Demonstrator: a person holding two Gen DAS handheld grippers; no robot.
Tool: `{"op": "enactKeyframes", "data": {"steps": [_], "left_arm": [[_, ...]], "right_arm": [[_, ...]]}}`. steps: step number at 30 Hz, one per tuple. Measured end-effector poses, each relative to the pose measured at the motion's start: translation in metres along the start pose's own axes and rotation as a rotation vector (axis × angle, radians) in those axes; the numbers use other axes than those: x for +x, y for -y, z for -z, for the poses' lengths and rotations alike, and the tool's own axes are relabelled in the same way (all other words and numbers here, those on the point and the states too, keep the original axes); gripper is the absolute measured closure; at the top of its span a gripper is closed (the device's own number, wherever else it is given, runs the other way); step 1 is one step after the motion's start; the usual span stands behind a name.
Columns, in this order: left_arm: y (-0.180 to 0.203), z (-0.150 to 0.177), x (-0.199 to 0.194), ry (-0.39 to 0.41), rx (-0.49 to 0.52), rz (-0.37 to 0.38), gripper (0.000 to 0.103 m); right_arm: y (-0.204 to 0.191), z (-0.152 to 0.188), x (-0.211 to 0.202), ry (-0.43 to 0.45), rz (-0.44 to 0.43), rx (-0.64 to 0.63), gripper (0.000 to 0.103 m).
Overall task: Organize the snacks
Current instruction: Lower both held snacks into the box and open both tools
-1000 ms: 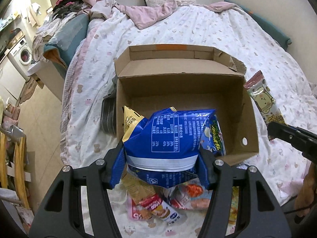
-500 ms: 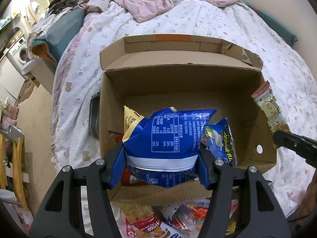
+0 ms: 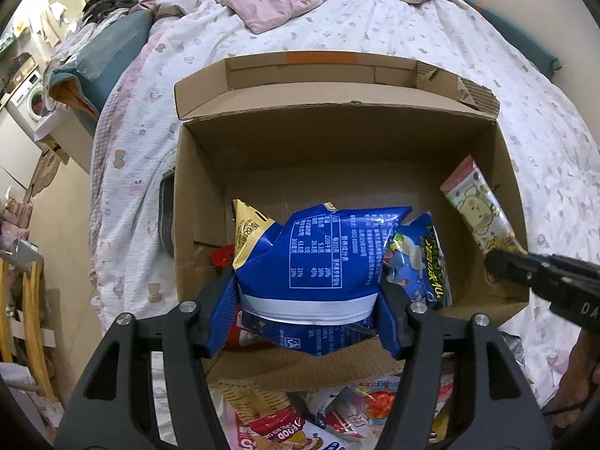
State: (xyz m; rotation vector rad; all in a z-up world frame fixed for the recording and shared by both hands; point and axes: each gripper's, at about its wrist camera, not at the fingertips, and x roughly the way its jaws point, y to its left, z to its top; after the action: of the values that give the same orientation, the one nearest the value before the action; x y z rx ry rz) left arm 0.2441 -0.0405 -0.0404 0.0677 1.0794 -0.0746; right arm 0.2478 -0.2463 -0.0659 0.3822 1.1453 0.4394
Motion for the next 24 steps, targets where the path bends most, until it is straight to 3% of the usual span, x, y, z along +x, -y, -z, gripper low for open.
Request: {"op": "enactKeyframes", "data": {"steps": [7, 11, 21, 24], "left_arm": [[-0.001, 0.003, 0.000, -0.021, -0.027, 0.056, 0.024], [0.001, 0.004, -0.007, 0.013, -0.005, 0.045, 0.023], [0.001, 0.005, -0.007, 0.011, -0.003, 0.054, 0.023], [0.000, 0.005, -0.009, 0.021, -0.004, 0.051, 0.023]], "right_arm": [[0.003, 0.003, 0.003, -0.014, 0.012, 0.000, 0.090], [0.004, 0.002, 0.004, -0.019, 0.010, 0.002, 0.090], [0.002, -0.002, -0.001, 0.013, 0.001, -0.001, 0.086], [0.002, -0.003, -0.005, 0.028, -0.010, 0.001, 0.076]]}}
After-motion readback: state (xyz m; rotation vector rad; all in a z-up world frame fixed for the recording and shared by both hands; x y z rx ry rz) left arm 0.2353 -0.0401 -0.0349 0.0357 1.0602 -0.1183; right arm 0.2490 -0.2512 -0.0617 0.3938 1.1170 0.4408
